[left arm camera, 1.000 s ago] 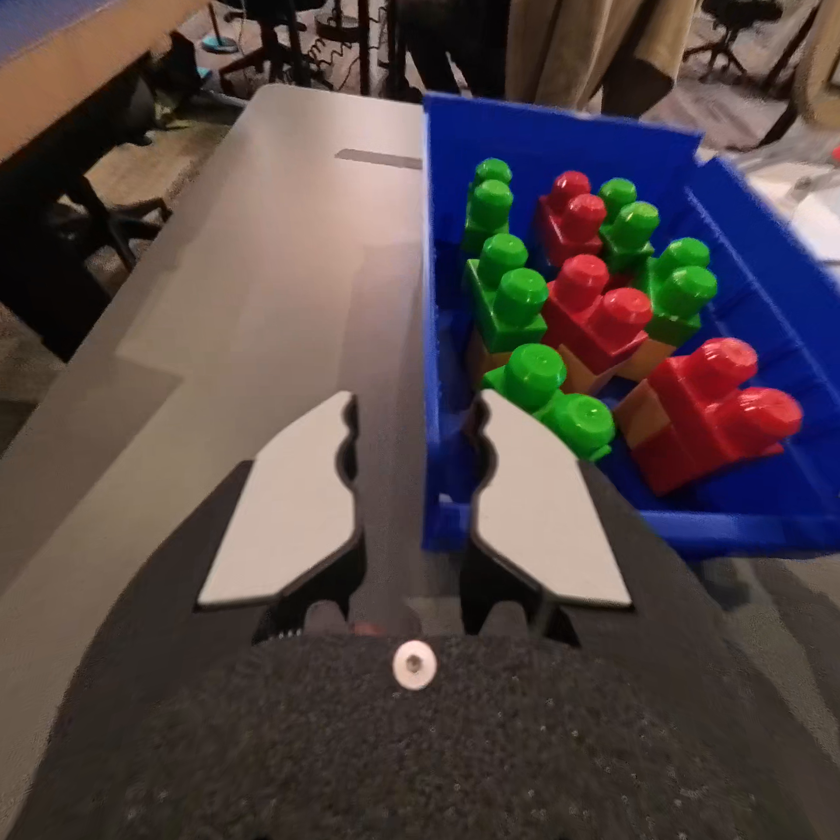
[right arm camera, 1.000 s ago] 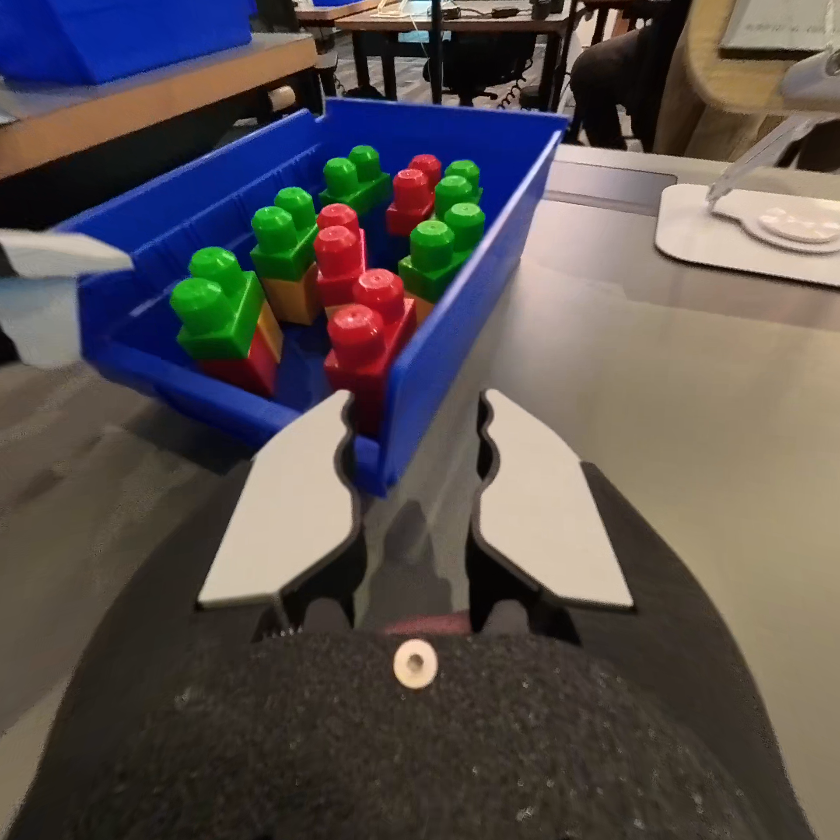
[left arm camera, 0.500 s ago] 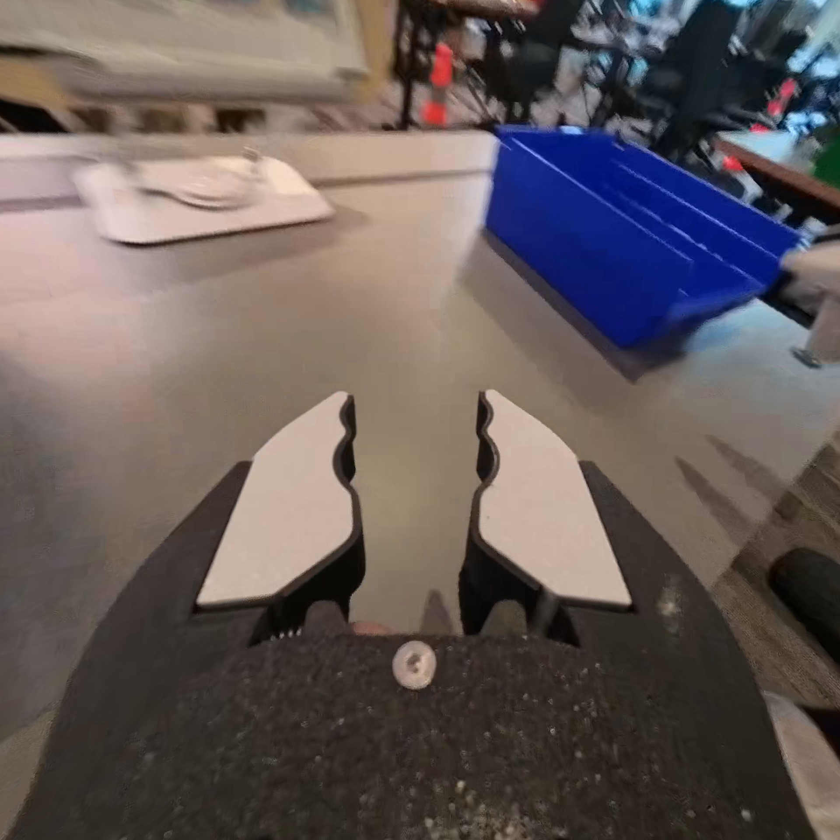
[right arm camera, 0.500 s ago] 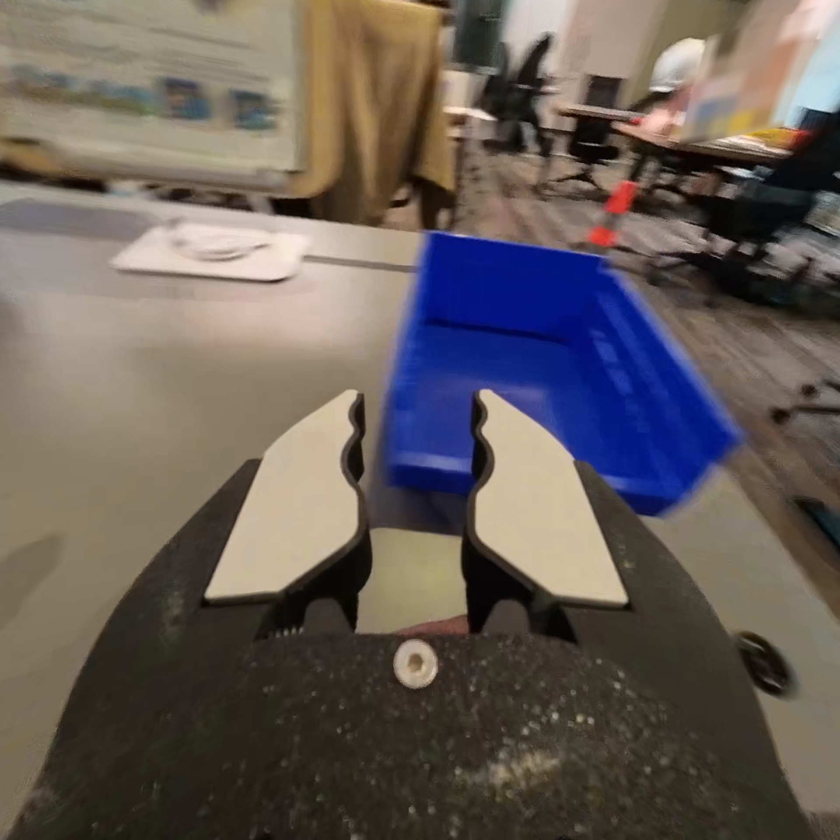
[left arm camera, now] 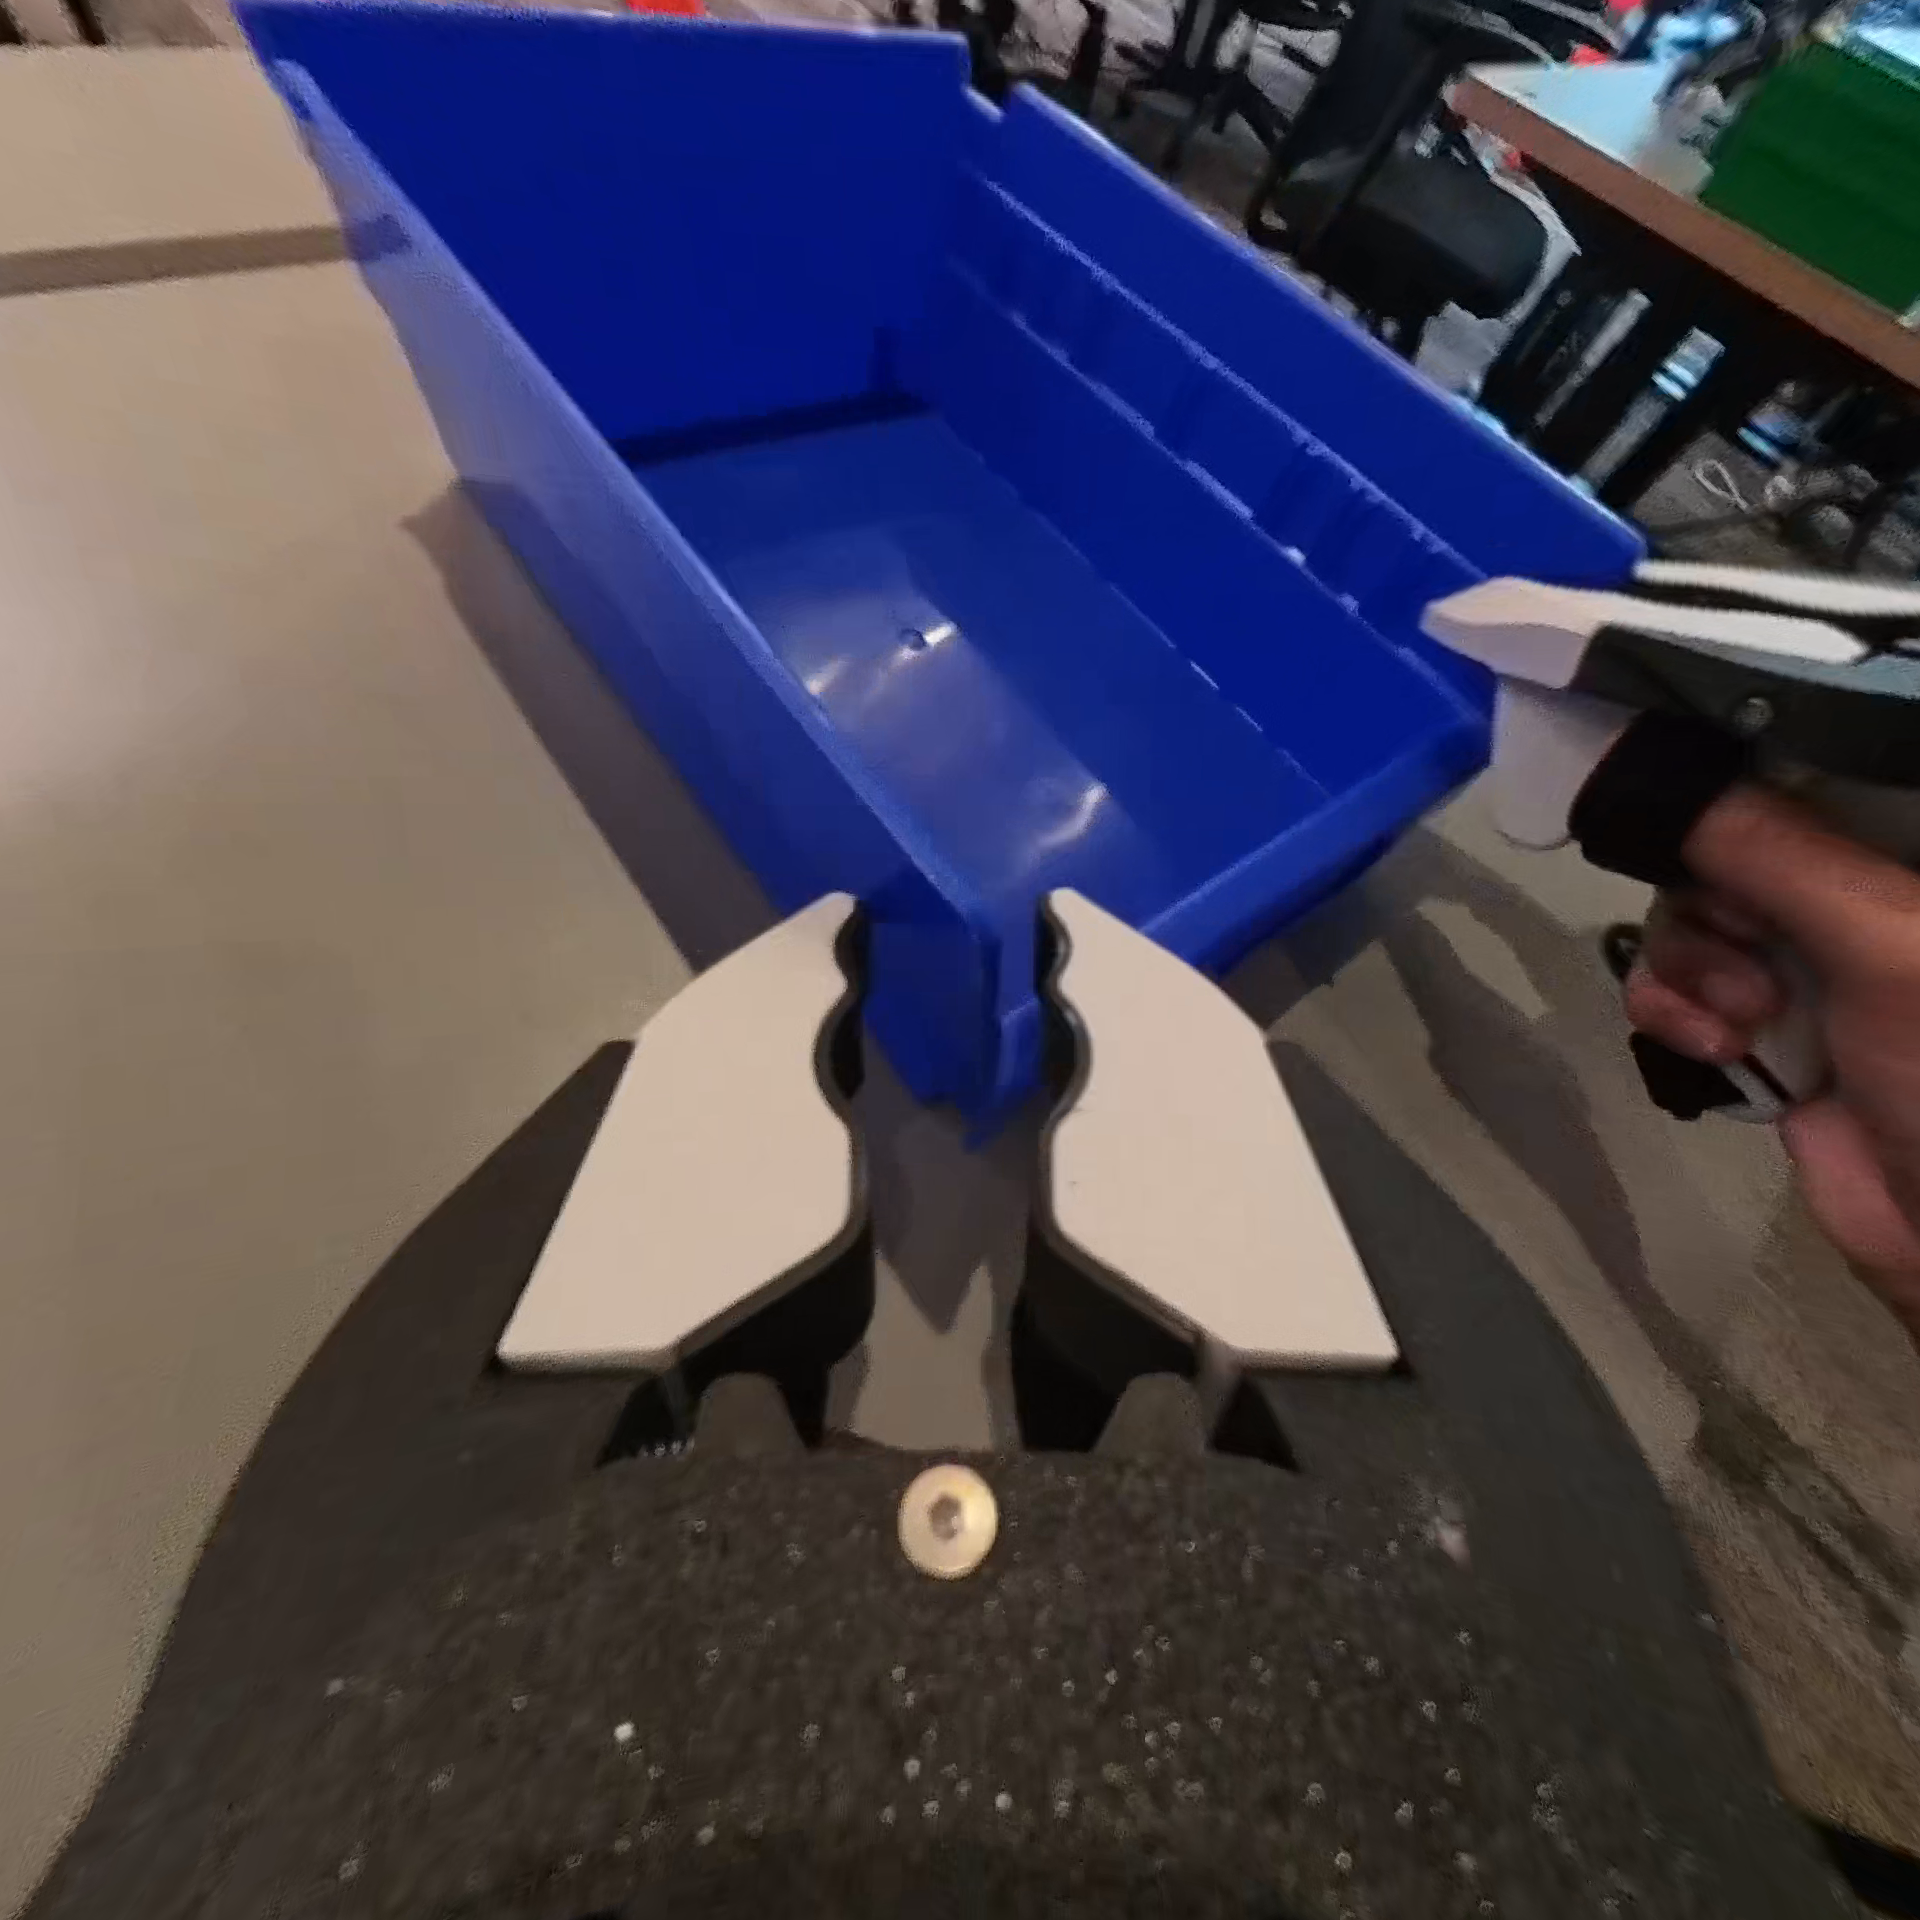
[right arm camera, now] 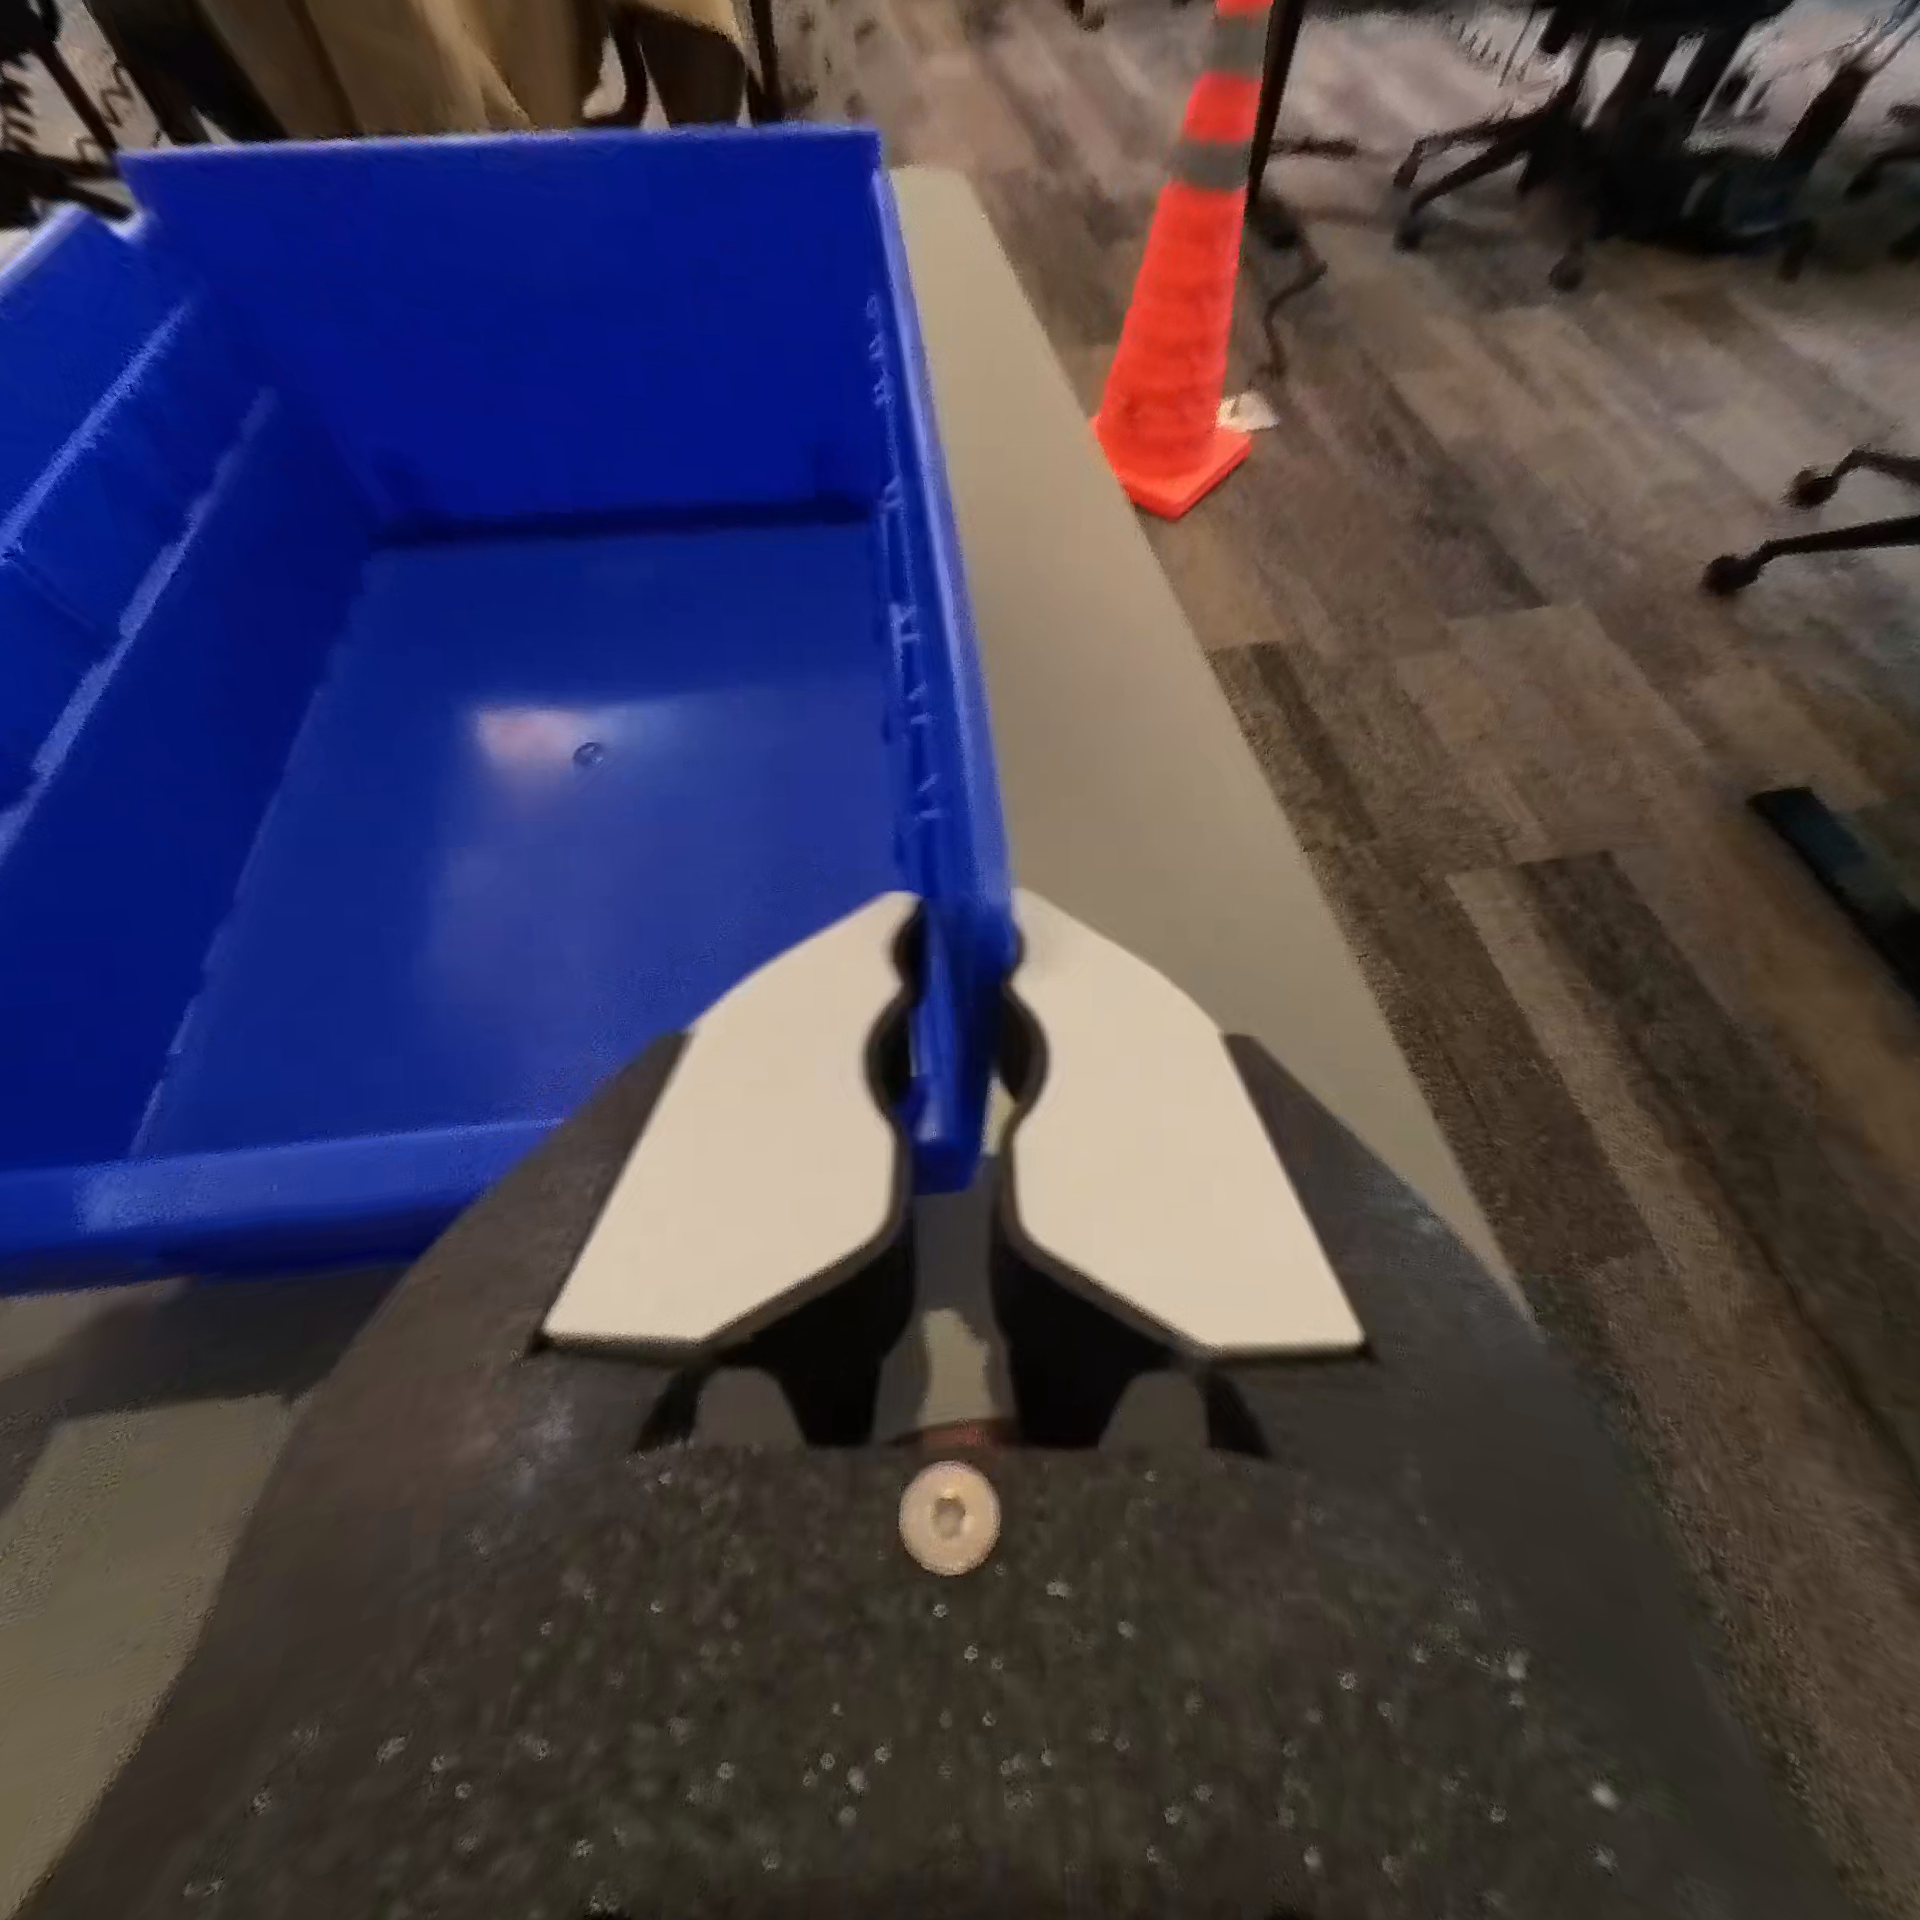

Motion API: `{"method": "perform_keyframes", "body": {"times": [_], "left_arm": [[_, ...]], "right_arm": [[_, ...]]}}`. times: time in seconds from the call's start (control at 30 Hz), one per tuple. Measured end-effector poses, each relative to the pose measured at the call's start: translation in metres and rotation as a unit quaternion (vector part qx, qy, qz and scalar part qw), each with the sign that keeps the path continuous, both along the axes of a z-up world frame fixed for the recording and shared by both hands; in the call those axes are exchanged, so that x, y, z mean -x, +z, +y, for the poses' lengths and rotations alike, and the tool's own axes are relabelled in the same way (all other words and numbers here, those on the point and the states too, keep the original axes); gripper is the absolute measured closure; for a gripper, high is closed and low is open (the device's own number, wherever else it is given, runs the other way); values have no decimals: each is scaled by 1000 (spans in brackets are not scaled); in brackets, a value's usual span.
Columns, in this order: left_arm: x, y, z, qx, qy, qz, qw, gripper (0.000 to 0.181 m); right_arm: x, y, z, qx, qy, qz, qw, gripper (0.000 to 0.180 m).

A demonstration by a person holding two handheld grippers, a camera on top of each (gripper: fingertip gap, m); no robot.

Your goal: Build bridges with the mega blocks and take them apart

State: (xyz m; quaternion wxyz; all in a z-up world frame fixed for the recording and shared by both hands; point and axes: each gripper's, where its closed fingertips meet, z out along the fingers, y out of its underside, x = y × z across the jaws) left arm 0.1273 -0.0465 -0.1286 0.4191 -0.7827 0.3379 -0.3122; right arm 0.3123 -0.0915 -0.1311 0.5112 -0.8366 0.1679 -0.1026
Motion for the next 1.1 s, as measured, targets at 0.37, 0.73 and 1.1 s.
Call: {"method": "perform_keyframes", "body": {"times": [0.37,0.73,1.1], "left_arm": [[14,-1,-10,-33,9,21,999,162],[160,40,5,-105,34,-5,994,118],[376,50,47,-180,174,-41,967,97]], "right_arm": [[11,1,0,-26,67,53,996,177],[67,67,-35,-80,42,-64,994,142],[378,36,64,-82,370,37,925,115]]}}
